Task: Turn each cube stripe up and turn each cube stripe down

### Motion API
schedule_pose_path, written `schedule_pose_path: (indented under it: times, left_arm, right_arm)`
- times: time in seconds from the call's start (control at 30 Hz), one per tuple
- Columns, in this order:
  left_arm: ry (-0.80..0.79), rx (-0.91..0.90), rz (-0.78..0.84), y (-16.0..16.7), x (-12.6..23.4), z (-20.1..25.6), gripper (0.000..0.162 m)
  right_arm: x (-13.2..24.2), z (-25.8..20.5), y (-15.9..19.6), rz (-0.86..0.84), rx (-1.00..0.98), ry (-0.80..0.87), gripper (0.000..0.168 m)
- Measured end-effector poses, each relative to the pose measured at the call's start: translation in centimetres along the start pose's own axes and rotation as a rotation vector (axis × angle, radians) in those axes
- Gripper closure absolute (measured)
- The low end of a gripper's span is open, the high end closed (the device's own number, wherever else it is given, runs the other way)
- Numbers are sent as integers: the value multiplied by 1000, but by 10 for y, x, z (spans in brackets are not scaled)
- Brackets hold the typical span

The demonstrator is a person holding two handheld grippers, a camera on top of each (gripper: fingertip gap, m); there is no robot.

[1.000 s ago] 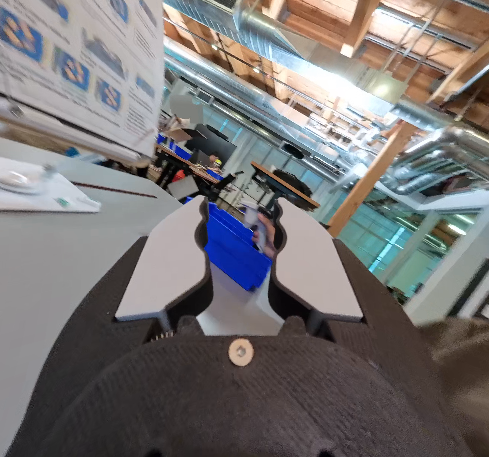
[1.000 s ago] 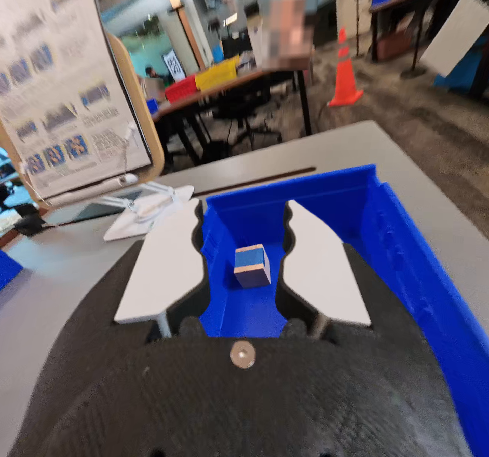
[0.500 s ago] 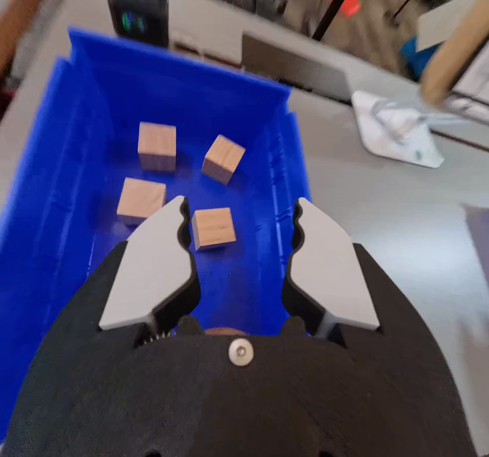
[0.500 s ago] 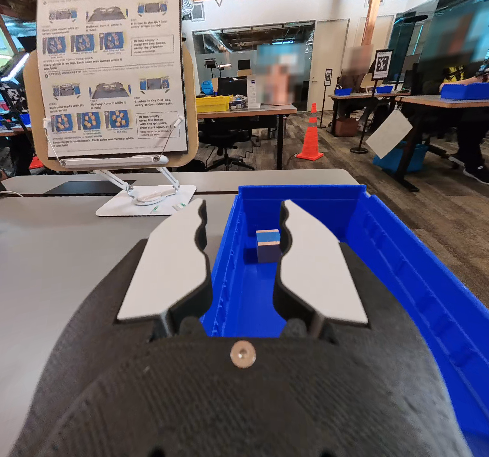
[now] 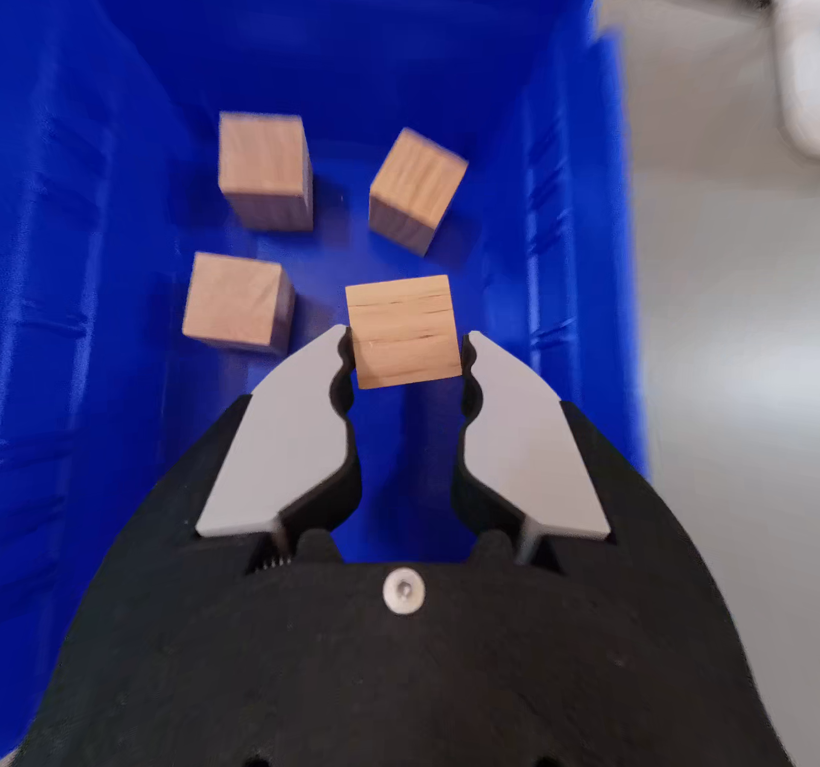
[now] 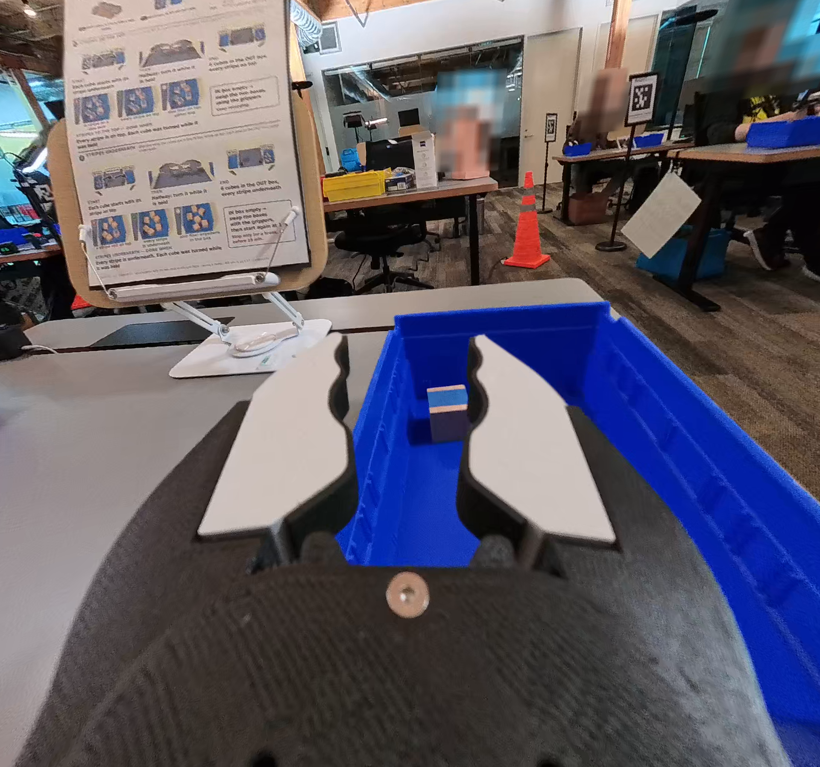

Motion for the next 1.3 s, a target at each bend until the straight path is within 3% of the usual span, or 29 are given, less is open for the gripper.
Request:
schedule_pose_path:
  times: [0.07,0.13,0.27,0.43,0.6,0.77,0.9,1.3]
  left_arm:
    - [92,67,188,-15,28,1,116]
    - [282,131,413,-30,61,9,117]
    - [892,272,699,-52,108,52,117]
    - [1447,366,744,-61,118,141,116]
    - [1902,362,568,-40,106,243,117]
    - [1997,376,245,4,68,318,117]
    - [2037,499,51,31,45,348,117]
    - [2076,506,-1,36,42,349,116]
  right_arm:
    - [1,-7,-3,23,10,-18,117]
    - [1,-18,-8,57,16,-58,116]
    - [-1,-60,-14,102,75,-207,104]
    - [-4,-135,-5,103,-8,-539,82]
    - [10,-195,1,100,-62,-801,76]
    - [25,-220,2,137,121,-852,78]
    - [25,-217,13,164,321,-785,98]
    - [18,-210,25,103,328,-792,105]
Point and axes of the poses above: each gripper's, where its closed fingertips meet, x back along the fingers, y out of its underside, z = x × y across the jaws, the point moved 10 cm from there along x, back along the fingers, and after that the axes turned 8 degrees about -x, right-handed, at the moved point
